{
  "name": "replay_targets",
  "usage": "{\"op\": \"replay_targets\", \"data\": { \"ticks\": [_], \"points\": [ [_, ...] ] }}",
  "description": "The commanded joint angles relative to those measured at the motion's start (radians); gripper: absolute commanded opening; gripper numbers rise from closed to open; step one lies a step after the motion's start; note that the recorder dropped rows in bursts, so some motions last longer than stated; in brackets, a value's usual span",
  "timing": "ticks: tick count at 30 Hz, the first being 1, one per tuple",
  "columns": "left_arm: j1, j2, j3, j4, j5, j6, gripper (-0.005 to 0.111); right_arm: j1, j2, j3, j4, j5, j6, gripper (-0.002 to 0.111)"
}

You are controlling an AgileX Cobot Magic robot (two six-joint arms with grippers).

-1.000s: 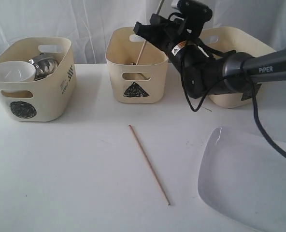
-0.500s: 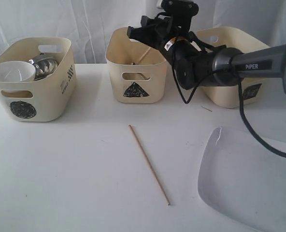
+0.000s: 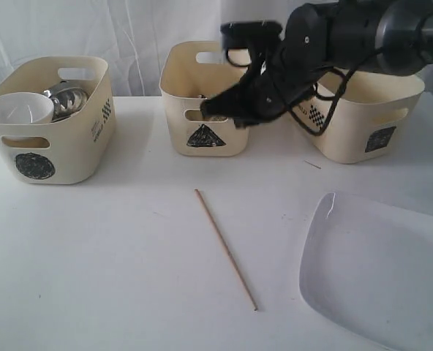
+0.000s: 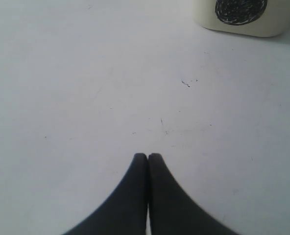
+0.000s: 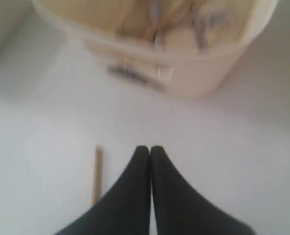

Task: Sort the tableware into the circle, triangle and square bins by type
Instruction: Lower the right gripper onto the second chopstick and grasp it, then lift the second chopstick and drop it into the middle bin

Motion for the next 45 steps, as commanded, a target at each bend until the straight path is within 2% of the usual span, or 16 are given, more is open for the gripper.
{"op": "replay_targets", "data": {
  "ticks": [1, 6, 8, 13, 16, 22, 27, 30, 33, 34, 40, 45],
  "points": [
    [-0.001, -0.005, 0.013, -0.008, 0.017, -0.001, 0.0, 0.079, 0.03, -0.001, -0.002, 0.224, -0.067, 0.0],
    [-0.001, -0.005, 0.013, -0.008, 0.017, -0.001, 0.0, 0.149, 0.104, -0.001, -0.002, 0.237, -0.101, 0.001],
    [-0.001, -0.005, 0.013, -0.008, 0.017, -0.001, 0.0, 0.16, 0.138, -0.001, -0.002, 0.279, -0.109, 0.005],
    [-0.001, -0.005, 0.013, -0.008, 0.017, -0.001, 0.0, 0.165, 0.203, -0.001, -0.002, 0.354, -0.098, 0.027],
    [-0.001, -0.005, 0.013, -0.008, 0.017, -0.001, 0.0, 0.165, 0.209, -0.001, -0.002, 0.328, -0.085, 0.031],
    [-0.001, -0.005, 0.013, -0.008, 0.017, -0.001, 0.0, 0.165, 0.228, -0.001, -0.002, 0.248, -0.065, 0.031],
    [-0.001, -0.005, 0.013, -0.008, 0.017, -0.001, 0.0, 0.165, 0.266, -0.001, 0.0, 0.281, -0.063, 0.026],
    [-0.001, -0.005, 0.013, -0.008, 0.017, -0.001, 0.0, 0.165, 0.292, -0.001, 0.0, 0.305, -0.063, 0.018],
    [-0.001, -0.005, 0.013, -0.008, 0.017, -0.001, 0.0, 0.165, 0.305, -0.001, 0.0, 0.32, -0.035, 0.002],
    [-0.001, -0.005, 0.013, -0.008, 0.017, -0.001, 0.0, 0.165, 0.307, -0.001, 0.0, 0.322, -0.016, 0.0],
    [-0.001, -0.005, 0.013, -0.008, 0.017, -0.001, 0.0, 0.165, 0.291, -0.029, 0.021, 0.377, 0.027, 0.0],
    [-0.001, -0.005, 0.013, -0.008, 0.017, -0.001, 0.0, 0.165, 0.211, -0.138, 0.057, 0.464, -0.047, 0.0]
  ]
}}
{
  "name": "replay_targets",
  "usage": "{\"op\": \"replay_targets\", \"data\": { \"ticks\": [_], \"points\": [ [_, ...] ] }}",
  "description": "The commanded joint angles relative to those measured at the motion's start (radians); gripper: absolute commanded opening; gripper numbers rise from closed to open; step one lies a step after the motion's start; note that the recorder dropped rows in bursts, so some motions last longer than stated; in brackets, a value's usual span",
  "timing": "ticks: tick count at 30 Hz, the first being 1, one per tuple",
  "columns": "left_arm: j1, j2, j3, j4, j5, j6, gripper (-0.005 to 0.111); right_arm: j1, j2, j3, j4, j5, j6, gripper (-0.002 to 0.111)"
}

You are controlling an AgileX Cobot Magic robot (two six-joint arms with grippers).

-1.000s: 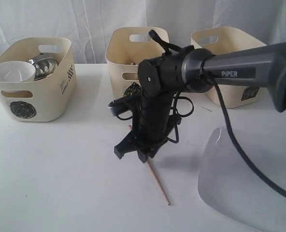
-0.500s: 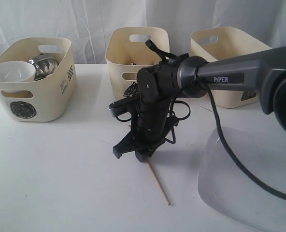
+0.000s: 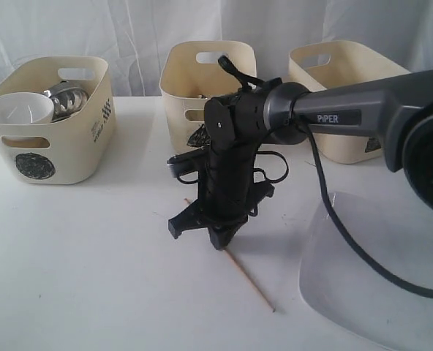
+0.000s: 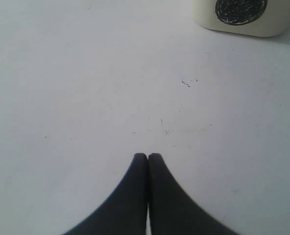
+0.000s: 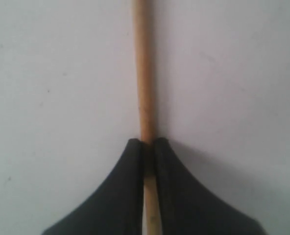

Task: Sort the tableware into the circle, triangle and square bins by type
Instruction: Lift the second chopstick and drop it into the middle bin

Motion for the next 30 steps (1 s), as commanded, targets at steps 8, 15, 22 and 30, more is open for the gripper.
{"op": "replay_targets", "data": {
  "ticks": [8, 15, 22, 30],
  "points": [
    [-0.001, -0.005, 0.013, -0.008, 0.017, -0.001, 0.0, -0.032, -0.187, -0.275, 0.01, 0.019, -0.049, 0.0],
    [-0.001, -0.005, 0.013, -0.008, 0.017, -0.001, 0.0, -0.101, -0.209, -0.265, 0.007, -0.3, -0.047, 0.0],
    [-0.001, -0.005, 0.013, -0.008, 0.017, -0.001, 0.0, -0.113, -0.218, -0.171, 0.102, -0.679, 0.022, 0.0],
    [-0.001, -0.005, 0.013, -0.008, 0.017, -0.001, 0.0, -0.143, -0.231, 0.023, 0.15, -1.159, 0.144, 0.0]
  ]
}}
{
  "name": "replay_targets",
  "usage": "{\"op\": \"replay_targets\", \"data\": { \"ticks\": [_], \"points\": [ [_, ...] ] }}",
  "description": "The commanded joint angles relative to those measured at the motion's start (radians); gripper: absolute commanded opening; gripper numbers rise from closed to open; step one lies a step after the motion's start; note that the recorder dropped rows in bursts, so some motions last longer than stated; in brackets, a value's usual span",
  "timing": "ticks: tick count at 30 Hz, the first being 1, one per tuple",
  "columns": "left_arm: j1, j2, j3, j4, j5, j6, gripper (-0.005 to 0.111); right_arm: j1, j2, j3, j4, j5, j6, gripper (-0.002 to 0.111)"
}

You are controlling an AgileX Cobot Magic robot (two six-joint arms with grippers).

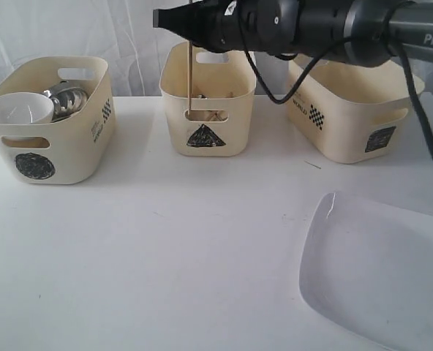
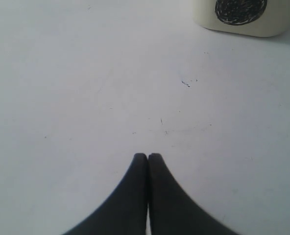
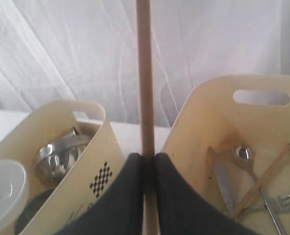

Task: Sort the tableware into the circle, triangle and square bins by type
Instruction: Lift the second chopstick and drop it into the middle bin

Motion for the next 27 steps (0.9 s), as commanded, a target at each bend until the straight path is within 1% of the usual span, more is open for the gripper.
{"op": "replay_targets", "data": {
  "ticks": [1, 2, 4, 5, 7, 9, 11, 12, 15, 16, 19, 22, 25, 26, 27],
  "points": [
    [-0.001, -0.005, 0.013, -0.008, 0.017, -0.001, 0.0, -0.036, -0.013, 0.084, 0.016, -0.27, 0.102, 0.0],
    [-0.001, -0.005, 0.013, -0.008, 0.017, -0.001, 0.0, -0.048, -0.013, 0.092, 0.016, -0.379, 0.154, 0.0],
    [-0.001, -0.005, 0.013, -0.008, 0.017, -0.001, 0.0, -0.071, -0.005, 0.092, 0.016, -0.505, 0.183, 0.0],
    [-0.001, -0.005, 0.013, -0.008, 0.017, -0.001, 0.0, -0.079, 0.003, 0.092, 0.016, -0.537, 0.183, 0.0],
    [-0.001, -0.005, 0.013, -0.008, 0.017, -0.001, 0.0, -0.102, 0.064, 0.088, 0.01, -0.602, 0.121, 0.0],
    [-0.001, -0.005, 0.013, -0.008, 0.017, -0.001, 0.0, -0.11, 0.139, 0.062, 0.005, -0.615, 0.094, 0.0],
    [-0.001, -0.005, 0.013, -0.008, 0.017, -0.001, 0.0, -0.11, 0.209, 0.018, -0.05, -0.615, 0.094, 0.005],
    [-0.001, -0.005, 0.013, -0.008, 0.017, -0.001, 0.0, -0.11, 0.235, -0.005, -0.077, -0.608, 0.094, 0.01],
    [-0.001, -0.005, 0.013, -0.008, 0.017, -0.001, 0.0, -0.11, 0.269, -0.027, -0.078, -0.583, 0.094, 0.029],
    [-0.001, -0.005, 0.013, -0.008, 0.017, -0.001, 0.0, -0.11, 0.267, -0.027, -0.078, -0.574, 0.094, 0.031],
    [-0.001, -0.005, 0.013, -0.008, 0.017, -0.001, 0.0, -0.11, 0.242, -0.027, -0.078, -0.541, 0.094, 0.031],
    [-0.001, -0.005, 0.013, -0.008, 0.017, -0.001, 0.0, -0.11, 0.183, -0.027, -0.078, -0.392, 0.094, 0.031],
    [-0.001, -0.005, 0.013, -0.008, 0.017, -0.001, 0.0, -0.119, 0.104, -0.027, -0.078, -0.105, 0.084, 0.03],
    [-0.001, -0.005, 0.013, -0.008, 0.017, -0.001, 0.0, -0.124, 0.069, -0.027, -0.078, 0.051, 0.068, 0.025],
    [-0.001, -0.005, 0.013, -0.008, 0.017, -0.001, 0.0, -0.132, 0.047, -0.027, -0.089, 0.154, 0.064, 0.019]
  ]
}}
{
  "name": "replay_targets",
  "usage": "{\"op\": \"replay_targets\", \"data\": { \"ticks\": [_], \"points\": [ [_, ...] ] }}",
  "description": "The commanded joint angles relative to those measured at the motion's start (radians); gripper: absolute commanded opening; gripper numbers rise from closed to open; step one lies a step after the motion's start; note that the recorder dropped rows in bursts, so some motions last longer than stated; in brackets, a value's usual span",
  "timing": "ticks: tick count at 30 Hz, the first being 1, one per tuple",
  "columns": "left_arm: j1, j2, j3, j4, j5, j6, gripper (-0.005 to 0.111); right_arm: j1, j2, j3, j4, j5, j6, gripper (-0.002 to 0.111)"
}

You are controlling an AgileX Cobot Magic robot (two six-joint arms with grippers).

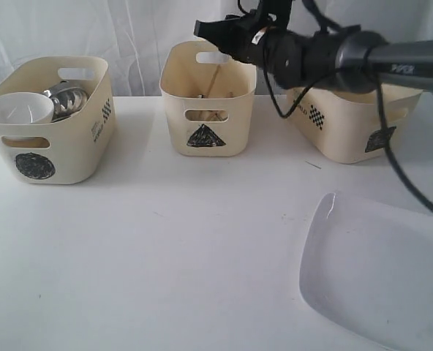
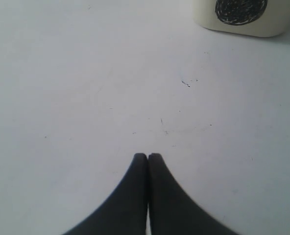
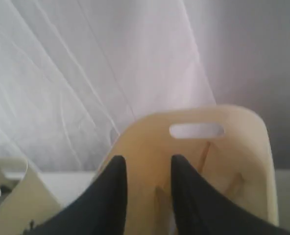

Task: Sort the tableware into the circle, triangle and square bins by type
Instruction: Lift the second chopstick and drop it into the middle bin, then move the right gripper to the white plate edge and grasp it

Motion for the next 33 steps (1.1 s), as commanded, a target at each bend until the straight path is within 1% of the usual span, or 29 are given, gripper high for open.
{"op": "replay_targets", "data": {
  "ticks": [1, 2, 5, 7, 9, 11, 14, 15, 16, 18, 19, 20, 21, 23, 24, 27, 28, 30, 31, 33],
  "points": [
    [-0.001, -0.005, 0.013, -0.008, 0.017, -0.001, 0.0, -0.031, -0.132, -0.008, -0.046, 0.511, -0.04, 0.009],
    [-0.001, -0.005, 0.013, -0.008, 0.017, -0.001, 0.0, -0.036, -0.155, -0.003, -0.067, 0.627, -0.056, -0.001],
    [-0.001, -0.005, 0.013, -0.008, 0.017, -0.001, 0.0, -0.061, -0.229, 0.073, -0.118, 0.86, -0.066, 0.0],
    [-0.001, -0.005, 0.013, -0.008, 0.017, -0.001, 0.0, -0.089, -0.3, 0.16, -0.13, 0.959, -0.073, 0.0],
    [-0.001, -0.005, 0.013, -0.008, 0.017, -0.001, 0.0, -0.131, -0.379, 0.272, -0.126, 0.99, -0.085, 0.0],
    [-0.001, -0.005, 0.013, -0.008, 0.017, -0.001, 0.0, -0.198, -0.464, 0.384, -0.123, 1.008, -0.085, 0.0],
    [-0.001, -0.005, 0.013, -0.008, 0.017, -0.001, 0.0, -0.342, -0.587, 0.53, -0.103, 1.065, -0.118, 0.0],
    [-0.001, -0.005, 0.013, -0.008, 0.017, -0.001, 0.0, -0.426, -0.615, 0.565, -0.062, 1.107, -0.164, 0.0],
    [-0.001, -0.005, 0.013, -0.008, 0.017, -0.001, 0.0, -0.487, -0.632, 0.591, -0.021, 1.139, -0.214, 0.0],
    [-0.001, -0.005, 0.013, -0.008, 0.017, -0.001, 0.0, -0.646, -0.631, 0.617, 0.113, 1.221, -0.353, 0.0],
    [-0.001, -0.005, 0.013, -0.008, 0.017, -0.001, 0.0, -0.708, -0.621, 0.62, 0.204, 1.268, -0.421, 0.0],
    [-0.001, -0.005, 0.013, -0.008, 0.017, -0.001, 0.0, -0.778, -0.607, 0.62, 0.285, 1.317, -0.527, 0.0],
    [-0.001, -0.005, 0.013, -0.008, 0.017, -0.001, 0.0, -0.839, -0.579, 0.62, 0.405, 1.407, -0.633, 0.0],
    [-0.001, -0.005, 0.013, -0.008, 0.017, -0.001, 0.0, -0.916, -0.539, 0.62, 0.491, 1.409, -0.754, 0.0],
    [-0.001, -0.005, 0.013, -0.008, 0.017, -0.001, 0.0, -0.943, -0.516, 0.62, 0.493, 1.409, -0.788, 0.0],
    [-0.001, -0.005, 0.013, -0.008, 0.017, -0.001, 0.0, -0.966, -0.481, 0.62, 0.439, 1.401, -0.853, 0.0],
    [-0.001, -0.005, 0.013, -0.008, 0.017, -0.001, 0.0, -0.968, -0.472, 0.62, 0.422, 1.359, -0.87, 0.001],
    [-0.001, -0.005, 0.013, -0.008, 0.017, -0.001, 0.0, -0.968, -0.457, 0.62, 0.397, 1.29, -0.907, 0.007],
    [-0.001, -0.005, 0.013, -0.008, 0.017, -0.001, 0.0, -0.968, -0.451, 0.62, 0.391, 1.264, -0.927, 0.012],
    [-0.001, -0.005, 0.013, -0.008, 0.017, -0.001, 0.0, -0.968, -0.434, 0.62, 0.373, 1.204, -0.986, 0.026]
  ]
}}
